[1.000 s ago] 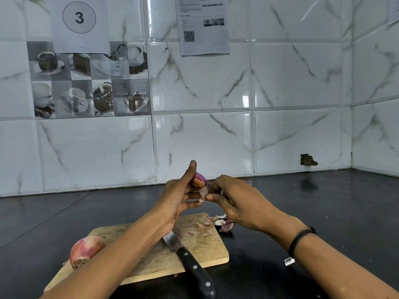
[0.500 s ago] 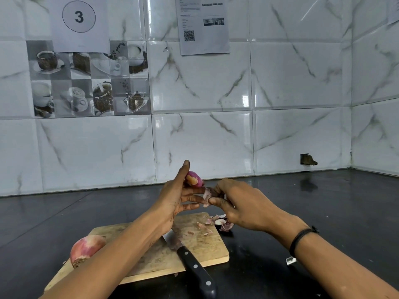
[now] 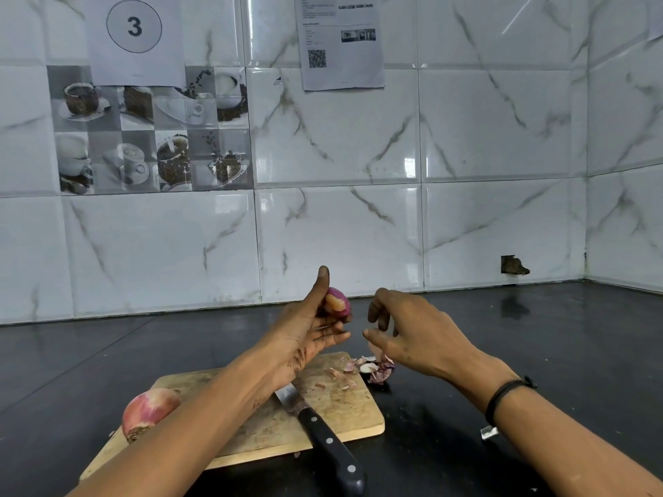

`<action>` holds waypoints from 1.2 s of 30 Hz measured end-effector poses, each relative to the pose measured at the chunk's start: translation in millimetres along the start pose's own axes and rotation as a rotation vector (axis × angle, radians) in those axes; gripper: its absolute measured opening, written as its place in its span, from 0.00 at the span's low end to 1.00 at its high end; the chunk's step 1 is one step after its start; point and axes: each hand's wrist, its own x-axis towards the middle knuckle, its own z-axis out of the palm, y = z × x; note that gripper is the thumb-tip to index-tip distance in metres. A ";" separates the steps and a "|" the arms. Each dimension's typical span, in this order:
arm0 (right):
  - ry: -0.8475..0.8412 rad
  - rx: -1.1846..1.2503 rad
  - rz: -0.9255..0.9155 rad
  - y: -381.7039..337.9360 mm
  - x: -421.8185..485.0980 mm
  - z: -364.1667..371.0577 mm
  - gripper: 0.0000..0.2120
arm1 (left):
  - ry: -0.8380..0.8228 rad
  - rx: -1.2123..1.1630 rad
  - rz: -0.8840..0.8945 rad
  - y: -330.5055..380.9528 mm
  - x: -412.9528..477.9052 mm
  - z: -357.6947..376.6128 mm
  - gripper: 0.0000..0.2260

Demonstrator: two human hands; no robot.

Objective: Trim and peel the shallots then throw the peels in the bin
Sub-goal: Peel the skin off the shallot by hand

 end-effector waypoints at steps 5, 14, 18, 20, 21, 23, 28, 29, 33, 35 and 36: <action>0.158 0.165 -0.048 -6.3 0.1 -3.0 0.11 | -0.034 -0.210 -0.027 1.5 -2.4 4.1 0.22; 0.240 0.360 -0.106 -18.1 -1.2 -7.2 0.13 | -0.102 -0.107 -0.080 -1.8 -0.6 2.9 0.23; 0.253 0.382 -0.116 -17.3 0.1 -6.2 0.15 | -0.186 -0.125 -0.080 -2.7 -2.1 5.6 0.24; 0.257 0.388 -0.114 -17.1 0.3 -6.3 0.14 | -0.201 -0.130 -0.081 -2.8 -3.3 7.3 0.23; 0.259 0.391 -0.118 -17.1 0.4 -6.0 0.14 | -0.206 -0.133 -0.078 -2.3 -4.0 7.7 0.21; 0.266 0.389 -0.131 -16.8 0.7 -4.9 0.12 | -0.224 -0.137 -0.063 -1.4 -5.2 8.4 0.18; 0.283 0.408 -0.139 -15.9 0.7 -4.7 0.11 | -0.239 -0.157 -0.038 -2.2 -5.4 10.4 0.17; 0.286 0.415 -0.139 -15.9 0.6 -5.1 0.11 | -0.240 -0.154 -0.036 -2.7 -5.0 10.8 0.17; 0.289 0.437 -0.118 -15.6 0.5 -5.6 0.11 | -0.249 -0.135 -0.037 -3.6 -4.5 10.9 0.18; 0.278 0.432 -0.104 -14.5 1.1 -4.5 0.09 | -0.262 -0.125 -0.040 -4.7 -4.2 10.3 0.19; 0.269 0.416 -0.104 -14.0 1.5 -3.4 0.08 | -0.268 -0.119 -0.041 -5.7 -3.2 9.7 0.21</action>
